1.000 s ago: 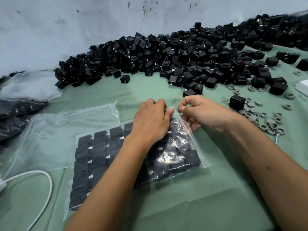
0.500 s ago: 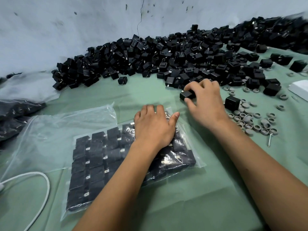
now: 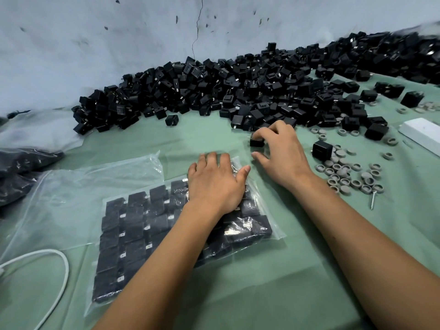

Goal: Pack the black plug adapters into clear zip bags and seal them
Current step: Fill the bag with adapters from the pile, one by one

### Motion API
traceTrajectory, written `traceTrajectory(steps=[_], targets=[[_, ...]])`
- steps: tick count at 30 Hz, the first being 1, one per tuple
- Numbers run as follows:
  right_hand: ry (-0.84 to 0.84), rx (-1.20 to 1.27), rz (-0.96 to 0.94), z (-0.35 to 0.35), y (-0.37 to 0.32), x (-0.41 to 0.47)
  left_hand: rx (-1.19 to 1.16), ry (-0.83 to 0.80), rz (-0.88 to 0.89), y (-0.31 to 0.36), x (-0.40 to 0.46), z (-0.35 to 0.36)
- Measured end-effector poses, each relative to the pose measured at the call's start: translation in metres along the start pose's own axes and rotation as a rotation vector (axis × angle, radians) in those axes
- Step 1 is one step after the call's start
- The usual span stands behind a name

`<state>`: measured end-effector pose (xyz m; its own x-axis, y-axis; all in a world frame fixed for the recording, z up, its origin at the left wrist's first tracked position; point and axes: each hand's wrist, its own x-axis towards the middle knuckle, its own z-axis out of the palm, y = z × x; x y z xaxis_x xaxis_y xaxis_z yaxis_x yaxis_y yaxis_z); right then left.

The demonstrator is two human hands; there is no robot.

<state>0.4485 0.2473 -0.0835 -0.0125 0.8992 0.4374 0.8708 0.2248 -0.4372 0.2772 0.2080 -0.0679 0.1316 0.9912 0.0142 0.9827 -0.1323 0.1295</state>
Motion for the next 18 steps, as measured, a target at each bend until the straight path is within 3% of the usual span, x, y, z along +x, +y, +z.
traceTrajectory(steps=[4,13,18], targets=[[-0.120,-0.021,-0.055,0.002,0.001,-0.001,-0.024,-0.048,-0.003,0.000,0.002,-0.003],[-0.060,0.082,-0.028,0.006,0.002,0.000,-0.230,-0.171,0.273,-0.006,0.030,-0.042],[-0.033,0.096,-0.010,0.005,0.003,0.003,-0.283,-0.264,0.337,-0.013,0.037,-0.058]])
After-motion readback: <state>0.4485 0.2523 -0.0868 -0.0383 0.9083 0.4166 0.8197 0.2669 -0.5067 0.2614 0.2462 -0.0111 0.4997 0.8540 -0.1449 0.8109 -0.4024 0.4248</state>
